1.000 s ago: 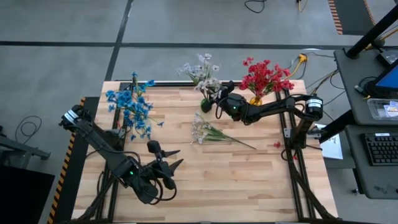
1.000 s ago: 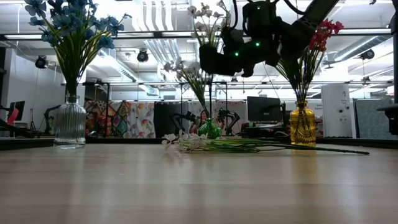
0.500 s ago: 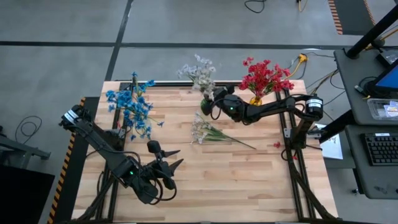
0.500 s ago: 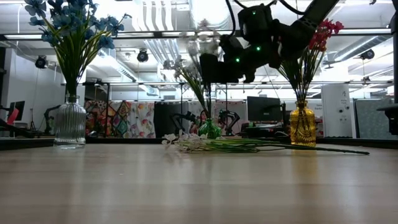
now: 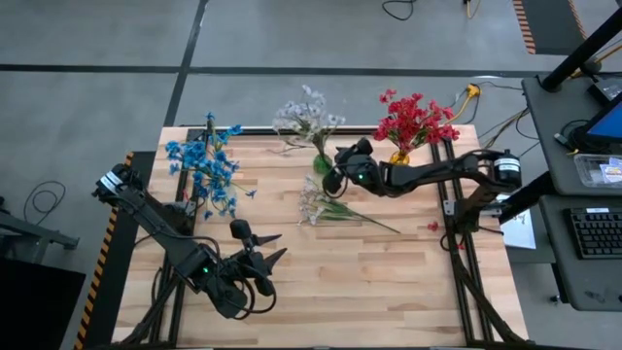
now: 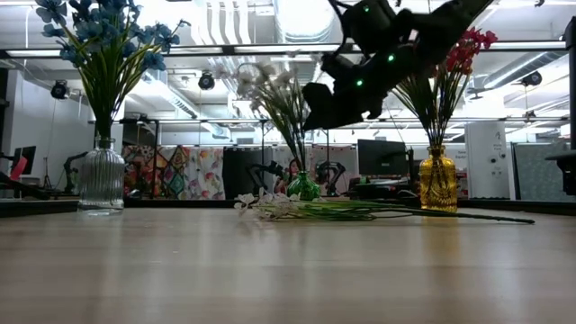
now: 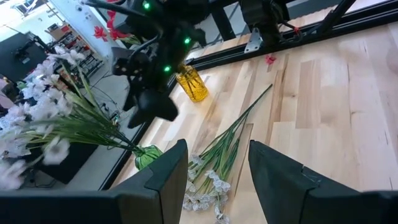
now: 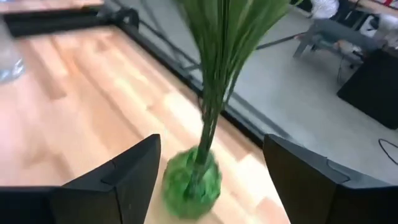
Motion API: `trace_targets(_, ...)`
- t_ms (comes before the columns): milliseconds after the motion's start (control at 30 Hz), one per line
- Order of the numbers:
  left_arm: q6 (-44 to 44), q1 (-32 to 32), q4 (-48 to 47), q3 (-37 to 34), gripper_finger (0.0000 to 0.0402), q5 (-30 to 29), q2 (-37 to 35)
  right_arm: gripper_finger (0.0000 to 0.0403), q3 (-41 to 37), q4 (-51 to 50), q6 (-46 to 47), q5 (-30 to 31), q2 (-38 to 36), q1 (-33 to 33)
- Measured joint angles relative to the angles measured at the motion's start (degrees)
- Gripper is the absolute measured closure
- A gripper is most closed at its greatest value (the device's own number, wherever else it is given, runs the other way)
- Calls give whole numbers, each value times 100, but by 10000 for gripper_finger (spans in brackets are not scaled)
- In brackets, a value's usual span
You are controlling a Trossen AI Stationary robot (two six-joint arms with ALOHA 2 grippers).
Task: Sort flowers into vase by color
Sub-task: Put the white flowers into the green vase
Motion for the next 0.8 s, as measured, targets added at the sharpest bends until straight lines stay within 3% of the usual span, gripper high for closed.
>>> trace_targets(333,-141,2,19,7,247,26,0,123,2,-1680,361,-41,-522,586)
trace_targets(500,-197,-54,2,478,247,831,2,129,0,-2525,664,-145,-582,833)
trace_targets(633,-431,-170,-5,786,247,1374,0,127,1,-2921,794,-550,-544,954)
trace_targets(800,-562,-491,-31,850,247,1292,0,129,-20,-3179,982,-1684,-377,981)
